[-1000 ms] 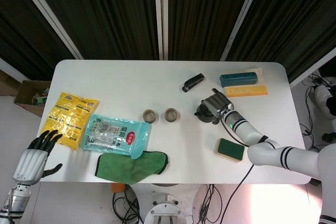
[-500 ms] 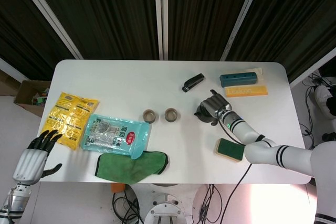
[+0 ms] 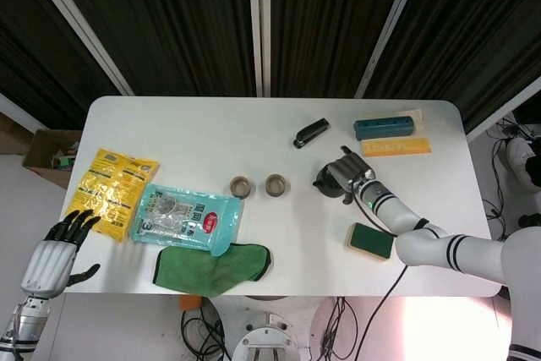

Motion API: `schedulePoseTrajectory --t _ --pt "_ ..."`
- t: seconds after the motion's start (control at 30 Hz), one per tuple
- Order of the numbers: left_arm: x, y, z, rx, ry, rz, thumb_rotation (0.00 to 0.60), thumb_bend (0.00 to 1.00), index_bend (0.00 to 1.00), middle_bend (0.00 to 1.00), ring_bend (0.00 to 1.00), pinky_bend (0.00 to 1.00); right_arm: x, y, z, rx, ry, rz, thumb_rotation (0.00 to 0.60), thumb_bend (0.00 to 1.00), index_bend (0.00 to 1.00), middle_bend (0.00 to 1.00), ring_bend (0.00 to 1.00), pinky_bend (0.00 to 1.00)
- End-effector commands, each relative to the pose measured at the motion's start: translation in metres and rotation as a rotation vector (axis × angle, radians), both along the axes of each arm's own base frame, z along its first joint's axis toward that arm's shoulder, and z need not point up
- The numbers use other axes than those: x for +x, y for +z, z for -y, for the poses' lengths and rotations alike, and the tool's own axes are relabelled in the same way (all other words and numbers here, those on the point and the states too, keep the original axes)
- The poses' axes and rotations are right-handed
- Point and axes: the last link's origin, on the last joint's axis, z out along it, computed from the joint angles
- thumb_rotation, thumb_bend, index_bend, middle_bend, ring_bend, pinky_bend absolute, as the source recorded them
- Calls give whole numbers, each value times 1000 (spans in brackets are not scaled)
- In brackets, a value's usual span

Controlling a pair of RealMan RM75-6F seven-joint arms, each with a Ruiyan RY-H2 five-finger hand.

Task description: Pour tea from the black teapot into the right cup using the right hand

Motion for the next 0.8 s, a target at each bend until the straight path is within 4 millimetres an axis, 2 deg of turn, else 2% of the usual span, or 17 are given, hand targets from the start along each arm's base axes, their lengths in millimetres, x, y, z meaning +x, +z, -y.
schedulePoseTrajectory --t 0.03,0.3,0.6,0.8 --pt "0 0 0 0 0 0 600 129 166 93 73 231 -1 -1 0 2 -2 -4 600 19 609 569 504 27" --pt "-1 0 1 1 4 0 600 129 166 94 73 231 -1 -3 -1 9 -7 -4 600 20 638 596 531 22" --pt "-3 0 0 -1 7 3 600 129 167 93 73 231 -2 -2 -2 20 -16 -16 600 21 753 691 627 23" --pt "-3 0 1 2 7 3 600 129 167 93 73 231 0 -1 -3 22 -24 -14 600 21 820 745 682 63"
